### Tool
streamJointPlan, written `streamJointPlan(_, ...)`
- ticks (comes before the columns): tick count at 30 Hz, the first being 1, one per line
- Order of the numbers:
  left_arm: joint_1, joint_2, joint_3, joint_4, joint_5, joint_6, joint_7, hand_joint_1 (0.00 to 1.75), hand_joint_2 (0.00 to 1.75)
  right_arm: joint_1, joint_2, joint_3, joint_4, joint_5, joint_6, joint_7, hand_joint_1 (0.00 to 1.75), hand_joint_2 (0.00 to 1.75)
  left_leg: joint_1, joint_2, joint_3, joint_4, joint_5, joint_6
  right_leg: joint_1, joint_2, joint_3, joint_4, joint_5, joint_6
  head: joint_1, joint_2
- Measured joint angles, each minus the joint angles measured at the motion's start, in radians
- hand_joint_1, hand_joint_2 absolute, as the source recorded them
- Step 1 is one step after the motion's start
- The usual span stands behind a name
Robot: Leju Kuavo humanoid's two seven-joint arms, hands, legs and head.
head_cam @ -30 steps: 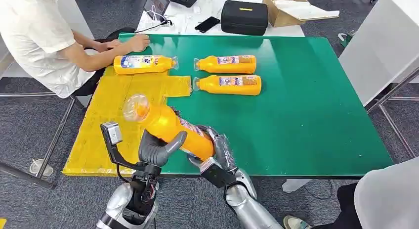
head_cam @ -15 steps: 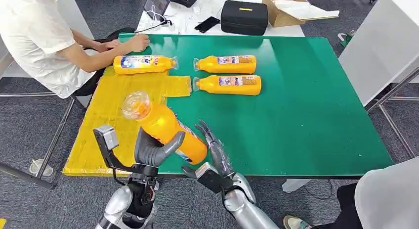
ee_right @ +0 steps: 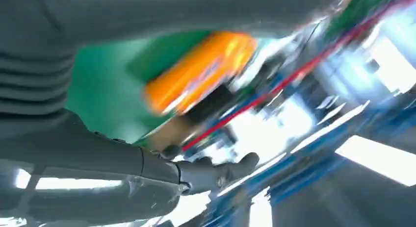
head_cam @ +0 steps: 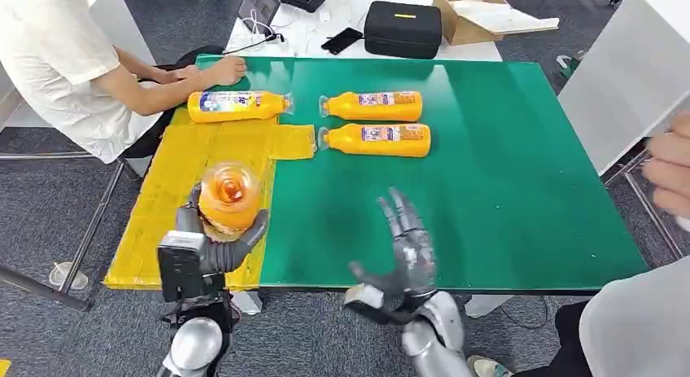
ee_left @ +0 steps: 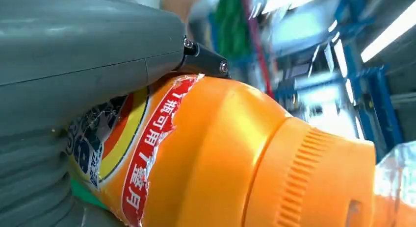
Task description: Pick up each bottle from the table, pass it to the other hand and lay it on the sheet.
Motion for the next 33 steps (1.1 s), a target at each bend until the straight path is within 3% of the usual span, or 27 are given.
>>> streamJointPlan(11,-0.119,0.04,0.027,0.291,-0.42,0.063,0.169,1.75,1.75,0.009,0.027,-0.072,-0.099,0.026,0.0,0.0,0.0,0.0,0.0,0.001,0.001,0.0,0.002,-0.001,0.0,0.0,0.0,0.0,0.001,-0.001,-0.001,0.0)
streamJointPlan(18,-0.238,0.055,0.034,0.55,-0.558,-0.148,0.259,1.75,1.75,0.003,0.03,-0.036,-0.088,-0.04,0.0,-0.001,0.0,0.0,0.0,0.001,0.0,0.0,0.002,-0.001,0.0,0.0,0.0,0.0,0.001,0.0,0.0,0.0)
streamJointPlan(27,-0.313,0.06,0.033,0.693,-0.59,-0.212,0.282,1.75,1.75,-0.009,0.029,-0.008,-0.064,-0.074,0.0,0.0,0.0,0.0,0.0,0.001,0.0,0.0,0.002,-0.001,0.0,0.0,0.0,0.0,0.001,0.0,0.0,0.0)
streamJointPlan(28,-0.323,0.06,0.032,0.707,-0.594,-0.221,0.283,1.59,1.75,-0.012,0.028,-0.004,-0.058,-0.081,0.0,-0.001,0.0,0.0,0.0,0.001,0.0,0.0,0.002,-0.001,0.0,0.0,0.0,0.0,0.001,0.0,0.0,0.0)
streamJointPlan(29,-0.336,0.059,0.031,0.728,-0.595,-0.234,0.283,1.55,1.75,-0.016,0.027,0.004,-0.048,-0.092,0.0,-0.001,0.0,0.0,0.0,0.001,0.0,0.0,0.002,-0.002,0.0,0.0,0.0,0.0,0.001,0.0,0.0,0.0)
streamJointPlan(33,-0.373,0.056,0.026,0.78,-0.61,-0.286,0.272,1.55,1.75,-0.029,0.02,0.018,-0.022,-0.137,0.0,-0.001,0.0,0.0,0.0,0.001,0.0,0.0,0.003,-0.002,0.0,0.0,0.0,0.0,0.001,0.0,0.0,0.0)
